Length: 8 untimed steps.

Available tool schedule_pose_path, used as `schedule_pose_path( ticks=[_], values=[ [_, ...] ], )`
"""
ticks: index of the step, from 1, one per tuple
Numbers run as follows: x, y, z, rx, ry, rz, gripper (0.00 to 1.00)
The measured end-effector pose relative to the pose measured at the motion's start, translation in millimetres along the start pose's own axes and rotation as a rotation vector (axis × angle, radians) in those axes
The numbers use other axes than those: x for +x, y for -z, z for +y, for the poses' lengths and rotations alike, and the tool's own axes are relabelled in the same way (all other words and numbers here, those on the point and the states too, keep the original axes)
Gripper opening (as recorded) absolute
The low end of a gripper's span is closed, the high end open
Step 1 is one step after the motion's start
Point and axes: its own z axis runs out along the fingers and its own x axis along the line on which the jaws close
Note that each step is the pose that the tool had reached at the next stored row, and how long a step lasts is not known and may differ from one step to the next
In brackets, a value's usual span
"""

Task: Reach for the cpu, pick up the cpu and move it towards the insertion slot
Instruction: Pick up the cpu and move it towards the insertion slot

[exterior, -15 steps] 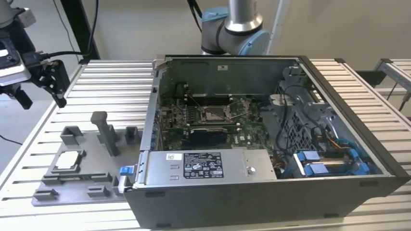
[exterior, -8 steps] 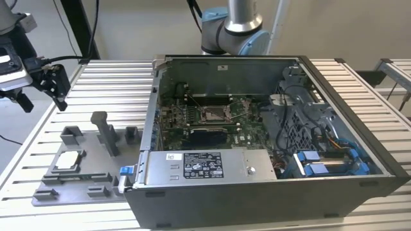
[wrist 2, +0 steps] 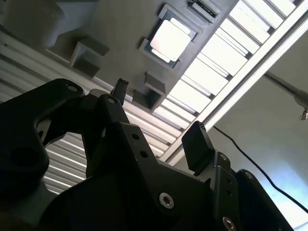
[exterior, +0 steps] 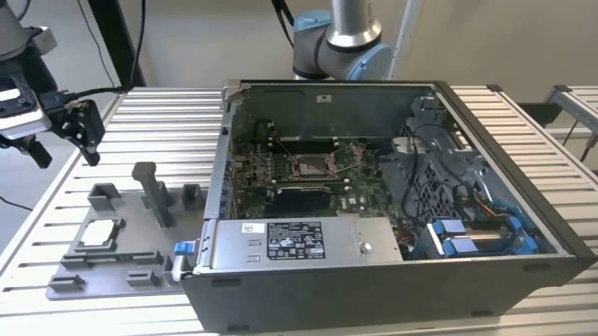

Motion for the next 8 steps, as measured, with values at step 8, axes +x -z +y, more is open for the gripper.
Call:
schedule_pose_path(
  ticks=[8],
  values=[
    [0.4, -10.3, -0.4, 0.0001, 0.000, -0.0001, 1.00]
  ],
)
